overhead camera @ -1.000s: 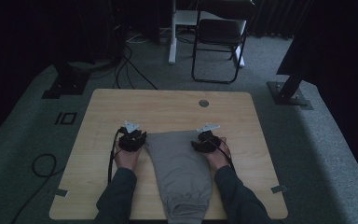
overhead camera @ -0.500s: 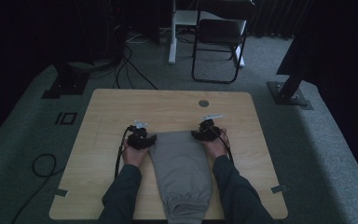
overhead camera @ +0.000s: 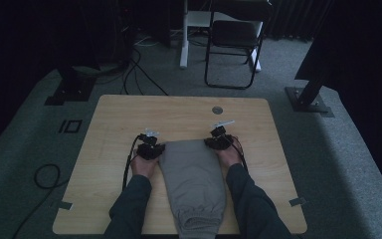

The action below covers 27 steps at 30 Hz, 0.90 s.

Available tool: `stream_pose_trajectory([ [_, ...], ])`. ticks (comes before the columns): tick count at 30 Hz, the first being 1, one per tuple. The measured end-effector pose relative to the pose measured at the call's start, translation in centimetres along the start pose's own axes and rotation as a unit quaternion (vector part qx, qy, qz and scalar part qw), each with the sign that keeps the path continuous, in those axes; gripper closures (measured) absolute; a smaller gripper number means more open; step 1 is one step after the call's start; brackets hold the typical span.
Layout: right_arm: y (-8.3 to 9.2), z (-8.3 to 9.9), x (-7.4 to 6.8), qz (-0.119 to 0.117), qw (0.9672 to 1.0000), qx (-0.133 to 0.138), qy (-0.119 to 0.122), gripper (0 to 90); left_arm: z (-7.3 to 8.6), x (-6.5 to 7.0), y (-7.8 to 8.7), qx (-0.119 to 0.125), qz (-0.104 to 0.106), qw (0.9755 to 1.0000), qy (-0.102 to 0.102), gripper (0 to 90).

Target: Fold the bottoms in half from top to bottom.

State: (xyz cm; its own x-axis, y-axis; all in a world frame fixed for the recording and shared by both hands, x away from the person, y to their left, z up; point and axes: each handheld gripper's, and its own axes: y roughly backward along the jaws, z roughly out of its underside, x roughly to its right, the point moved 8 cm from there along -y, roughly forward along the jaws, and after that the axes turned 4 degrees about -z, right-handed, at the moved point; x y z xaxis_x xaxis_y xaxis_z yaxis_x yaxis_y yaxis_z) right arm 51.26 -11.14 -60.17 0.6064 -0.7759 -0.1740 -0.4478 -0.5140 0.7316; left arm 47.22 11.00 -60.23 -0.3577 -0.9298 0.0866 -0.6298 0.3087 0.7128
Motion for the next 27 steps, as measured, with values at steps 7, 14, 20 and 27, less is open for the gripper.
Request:
stream_pose_trajectory([
  [7,2.0,-2.5,0.5,0.005,0.9984,0.056,-0.011,83.7,-3.5,0.0,2.2,0.055,-0.007,0.9985,0.003,84.5],
  [14,6.8,-4.4,-0.7,0.001,0.9921,0.122,0.03,83.7,-5.9,1.5,7.1,0.119,0.008,0.9924,-0.029,84.3],
  [20,10.8,-2.3,-2.8,-0.022,0.9867,0.152,0.053,83.7,-4.1,3.6,10.7,0.141,0.036,0.9875,-0.06,84.2],
  [27,12.4,4.0,-5.7,-0.048,0.9879,0.123,0.082,83.7,1.8,5.9,12.3,0.113,0.073,0.9889,-0.063,84.0],
])
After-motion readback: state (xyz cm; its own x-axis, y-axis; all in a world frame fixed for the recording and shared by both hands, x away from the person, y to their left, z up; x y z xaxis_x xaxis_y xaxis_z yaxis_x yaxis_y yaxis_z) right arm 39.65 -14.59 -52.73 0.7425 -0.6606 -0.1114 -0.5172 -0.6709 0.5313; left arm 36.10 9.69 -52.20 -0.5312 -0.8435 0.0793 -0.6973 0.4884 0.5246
